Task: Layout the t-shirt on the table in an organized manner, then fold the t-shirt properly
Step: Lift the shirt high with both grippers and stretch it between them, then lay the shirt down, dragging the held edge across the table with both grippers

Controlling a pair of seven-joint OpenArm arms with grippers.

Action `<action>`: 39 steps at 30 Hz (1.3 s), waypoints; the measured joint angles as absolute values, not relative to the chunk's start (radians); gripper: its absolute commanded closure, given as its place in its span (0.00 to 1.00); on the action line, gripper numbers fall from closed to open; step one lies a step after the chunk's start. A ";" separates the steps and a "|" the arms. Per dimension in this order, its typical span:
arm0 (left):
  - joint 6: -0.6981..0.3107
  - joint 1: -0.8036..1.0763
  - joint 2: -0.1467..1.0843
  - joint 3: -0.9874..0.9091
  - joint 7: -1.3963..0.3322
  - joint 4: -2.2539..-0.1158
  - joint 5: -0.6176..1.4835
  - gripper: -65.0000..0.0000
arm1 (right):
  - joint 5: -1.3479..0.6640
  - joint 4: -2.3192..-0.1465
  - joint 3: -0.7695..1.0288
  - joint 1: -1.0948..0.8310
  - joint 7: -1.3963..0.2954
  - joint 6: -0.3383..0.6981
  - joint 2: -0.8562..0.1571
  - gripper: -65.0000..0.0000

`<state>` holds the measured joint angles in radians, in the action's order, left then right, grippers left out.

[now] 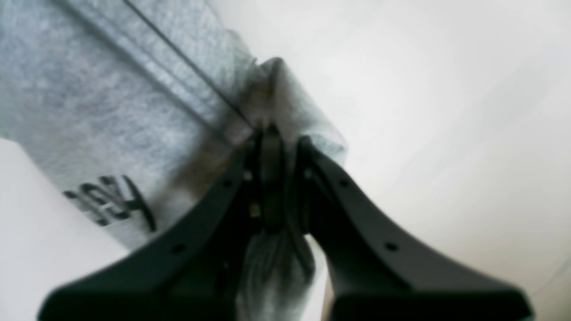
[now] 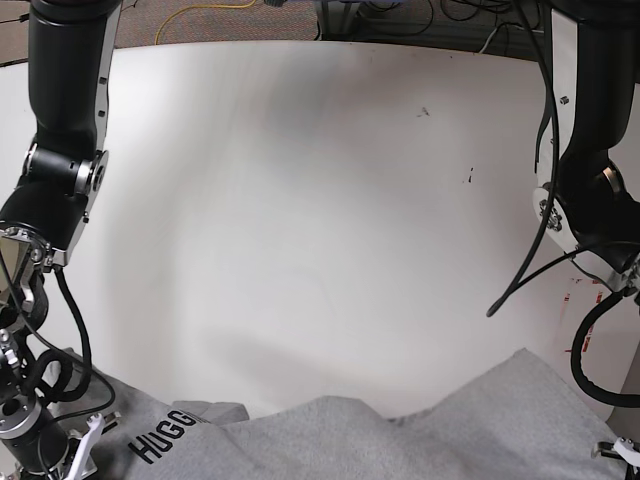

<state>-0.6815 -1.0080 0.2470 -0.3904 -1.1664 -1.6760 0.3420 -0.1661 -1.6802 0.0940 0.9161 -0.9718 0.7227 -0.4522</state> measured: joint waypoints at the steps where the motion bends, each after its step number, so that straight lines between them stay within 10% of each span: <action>1: -0.682 -1.018 0.249 -0.390 -1.167 -1.676 0.341 1.00 | -0.167 -1.684 0.091 0.923 -0.971 0.723 -0.456 0.98; 39: -0.716 -0.118 0.239 -0.599 -1.186 -1.850 0.334 1.00 | -0.135 -1.850 0.389 -0.174 -0.694 0.736 -0.163 0.98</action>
